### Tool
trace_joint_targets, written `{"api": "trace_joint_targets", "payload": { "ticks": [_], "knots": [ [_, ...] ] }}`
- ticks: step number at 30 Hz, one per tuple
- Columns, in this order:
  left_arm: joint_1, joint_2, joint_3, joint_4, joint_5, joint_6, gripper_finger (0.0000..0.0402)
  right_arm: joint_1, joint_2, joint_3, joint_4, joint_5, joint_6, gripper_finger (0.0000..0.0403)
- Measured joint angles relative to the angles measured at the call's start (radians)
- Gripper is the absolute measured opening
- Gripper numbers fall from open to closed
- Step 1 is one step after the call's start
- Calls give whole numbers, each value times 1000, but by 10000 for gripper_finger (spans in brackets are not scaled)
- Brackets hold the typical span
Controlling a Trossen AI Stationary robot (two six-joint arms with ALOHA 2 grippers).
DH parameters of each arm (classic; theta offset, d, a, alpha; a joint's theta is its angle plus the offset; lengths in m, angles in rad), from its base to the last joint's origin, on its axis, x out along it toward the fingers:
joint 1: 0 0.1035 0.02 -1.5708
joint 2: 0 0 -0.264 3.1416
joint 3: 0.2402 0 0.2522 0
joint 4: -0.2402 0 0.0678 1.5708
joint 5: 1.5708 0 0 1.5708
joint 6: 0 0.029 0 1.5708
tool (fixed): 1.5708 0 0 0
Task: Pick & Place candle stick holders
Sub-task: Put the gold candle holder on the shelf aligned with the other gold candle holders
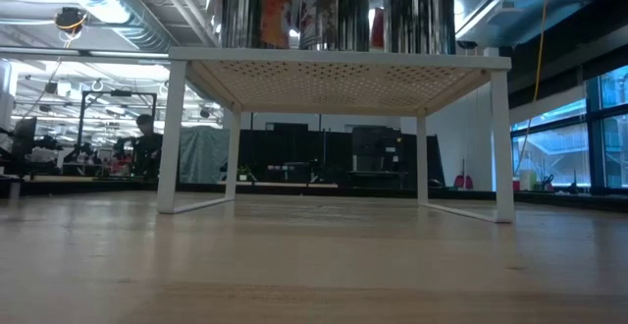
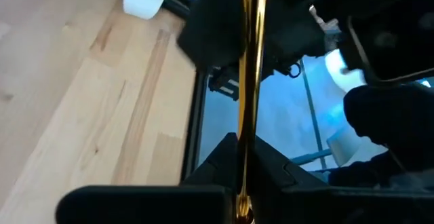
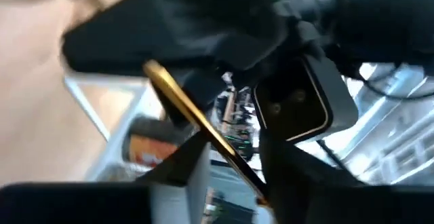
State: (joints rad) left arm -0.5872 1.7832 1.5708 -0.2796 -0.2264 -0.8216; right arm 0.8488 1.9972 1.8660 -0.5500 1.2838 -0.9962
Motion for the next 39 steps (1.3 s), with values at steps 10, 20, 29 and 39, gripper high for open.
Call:
{"api": "trace_joint_targets", "payload": {
  "ticks": [10,20,29,39],
  "knots": [
    [-34,-5,4,35,-65,14,9,21,1,-2,166,-15,295,255],
    [-51,-23,-1,-12,-123,67,8,53,-4,2,279,-90,580,315],
    [-55,-36,-1,-55,-214,111,8,104,-9,2,497,-531,753,328],
    [-86,-40,-1,-87,-348,253,8,121,-19,2,532,-622,932,328]
  ]
}}
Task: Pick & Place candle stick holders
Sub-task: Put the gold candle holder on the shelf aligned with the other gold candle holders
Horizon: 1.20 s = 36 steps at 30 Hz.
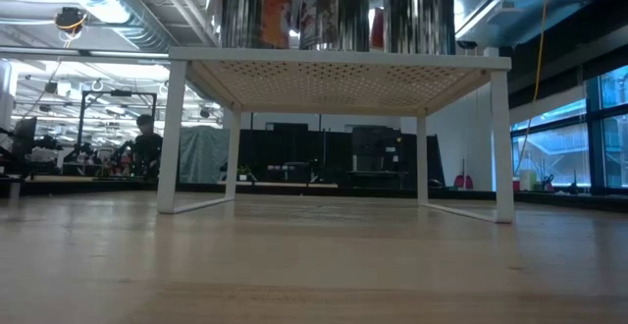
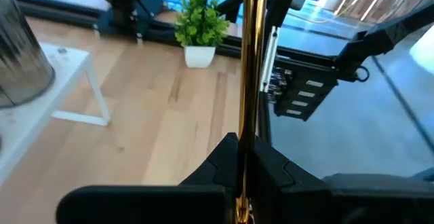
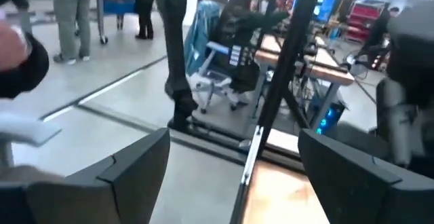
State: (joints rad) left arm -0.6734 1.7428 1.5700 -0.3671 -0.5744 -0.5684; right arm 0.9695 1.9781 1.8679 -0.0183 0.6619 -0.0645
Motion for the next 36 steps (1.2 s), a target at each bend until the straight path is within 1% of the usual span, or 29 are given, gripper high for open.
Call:
{"api": "trace_joint_targets", "payload": {
  "ticks": [4,7,12,16,20,24,29,31,36],
  "knots": [
    [-31,0,0,0,-76,65,8,3,0,-6,-58,-12,12,328],
    [-55,-3,0,-4,-116,106,8,2,0,-56,-18,-15,33,328],
    [-95,-4,0,-7,-165,148,8,-9,0,-131,96,-93,69,328],
    [-131,-4,-5,-8,-213,173,8,-12,2,-173,113,-98,110,328],
    [-162,-3,-7,-40,-272,180,8,-12,2,-191,135,-109,113,328],
    [-181,11,-8,-52,-300,181,8,-12,-13,-191,135,-200,92,328],
    [-203,34,-8,-48,-315,162,8,-26,-14,-191,128,-407,56,328],
    [-212,47,-8,-49,-321,143,8,-37,-15,-205,148,-465,53,328],
    [-226,98,-8,-20,-327,109,8,-63,-14,-292,209,-482,88,328]
  ]
}}
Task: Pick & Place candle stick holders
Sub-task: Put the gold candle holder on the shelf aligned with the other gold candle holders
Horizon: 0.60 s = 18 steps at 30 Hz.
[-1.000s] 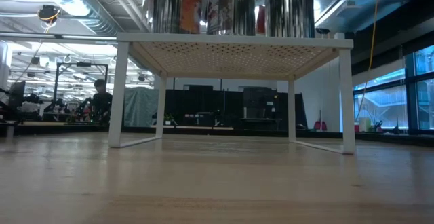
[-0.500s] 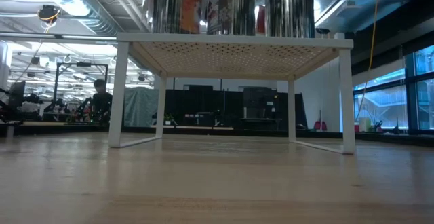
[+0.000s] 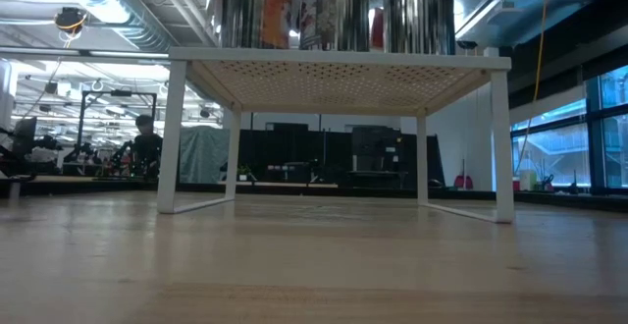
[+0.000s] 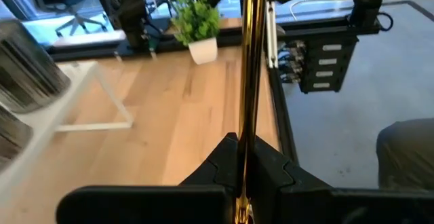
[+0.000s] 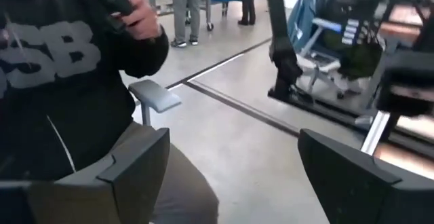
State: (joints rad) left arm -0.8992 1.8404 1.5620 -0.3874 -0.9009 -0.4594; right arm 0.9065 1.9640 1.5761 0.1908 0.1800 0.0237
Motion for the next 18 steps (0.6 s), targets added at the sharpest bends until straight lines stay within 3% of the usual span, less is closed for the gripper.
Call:
{"api": "trace_joint_targets", "payload": {
  "ticks": [8,13,18],
  "knots": [
    [-9,87,-1,16,35,-93,8,-23,1,-129,114,-7,67,328],
    [-18,89,-1,-73,-65,-165,8,-27,-39,-130,38,108,66,328],
    [-18,71,-1,-193,-121,-254,8,-10,-94,-130,-63,110,53,328]
  ]
}}
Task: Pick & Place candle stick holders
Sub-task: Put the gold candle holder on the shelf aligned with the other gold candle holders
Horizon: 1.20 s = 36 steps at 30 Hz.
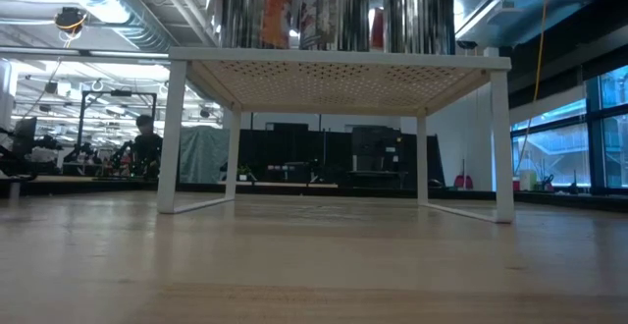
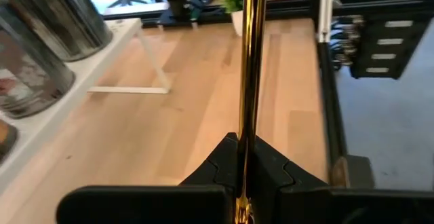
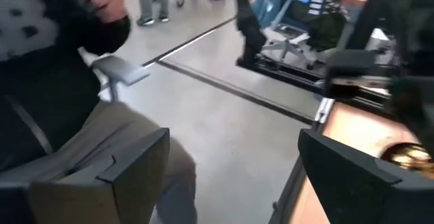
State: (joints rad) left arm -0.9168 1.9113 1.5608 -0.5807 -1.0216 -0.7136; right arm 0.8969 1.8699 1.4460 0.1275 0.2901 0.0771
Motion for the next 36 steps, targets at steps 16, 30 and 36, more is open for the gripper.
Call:
{"api": "trace_joint_targets", "payload": {
  "ticks": [16,30,36],
  "knots": [
    [-15,-6,-165,142,127,-34,9,-14,-88,-179,102,-2,54,328],
    [-49,-302,-717,1033,148,377,8,2,-157,-178,101,-59,-38,328],
    [33,-519,-848,1210,243,624,8,0,-204,-178,25,13,26,328]
  ]
}}
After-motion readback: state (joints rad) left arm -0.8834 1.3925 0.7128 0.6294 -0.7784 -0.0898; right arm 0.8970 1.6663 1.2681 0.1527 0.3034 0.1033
